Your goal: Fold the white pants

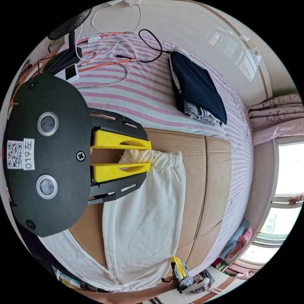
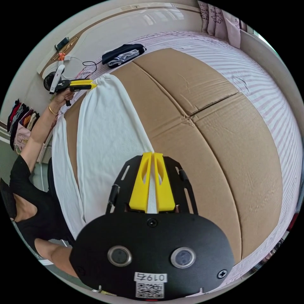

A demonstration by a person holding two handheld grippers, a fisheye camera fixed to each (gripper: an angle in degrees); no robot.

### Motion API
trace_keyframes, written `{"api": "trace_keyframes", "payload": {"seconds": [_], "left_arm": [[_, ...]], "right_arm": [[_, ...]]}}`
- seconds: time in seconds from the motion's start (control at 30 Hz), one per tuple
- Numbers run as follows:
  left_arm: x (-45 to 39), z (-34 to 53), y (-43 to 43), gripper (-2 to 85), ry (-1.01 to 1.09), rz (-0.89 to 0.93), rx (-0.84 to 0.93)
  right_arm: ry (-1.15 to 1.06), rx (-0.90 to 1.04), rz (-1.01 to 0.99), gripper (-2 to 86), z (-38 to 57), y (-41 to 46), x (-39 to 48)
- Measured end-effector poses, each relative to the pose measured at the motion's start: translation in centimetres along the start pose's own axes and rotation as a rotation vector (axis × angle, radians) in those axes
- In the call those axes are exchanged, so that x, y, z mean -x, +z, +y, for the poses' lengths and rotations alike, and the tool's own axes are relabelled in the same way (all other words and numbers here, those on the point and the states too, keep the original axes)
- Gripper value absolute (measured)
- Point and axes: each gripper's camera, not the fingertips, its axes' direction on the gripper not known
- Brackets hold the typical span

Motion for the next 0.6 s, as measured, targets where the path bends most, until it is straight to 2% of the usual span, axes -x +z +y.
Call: {"api": "trace_keyframes", "payload": {"seconds": [0.3,0.6], "left_arm": [[-2.8,-2.9,-1.4,5.3,0.031,-0.128,0.034],[-4.5,-1.1,-4.8,7.0,0.027,-0.177,0.012]], "right_arm": [[0.004,-0.028,0.085,-0.8,6.9,2.2,-5.6],[0.043,-0.041,0.101,0.0,15.5,5.6,-11.6]]}}
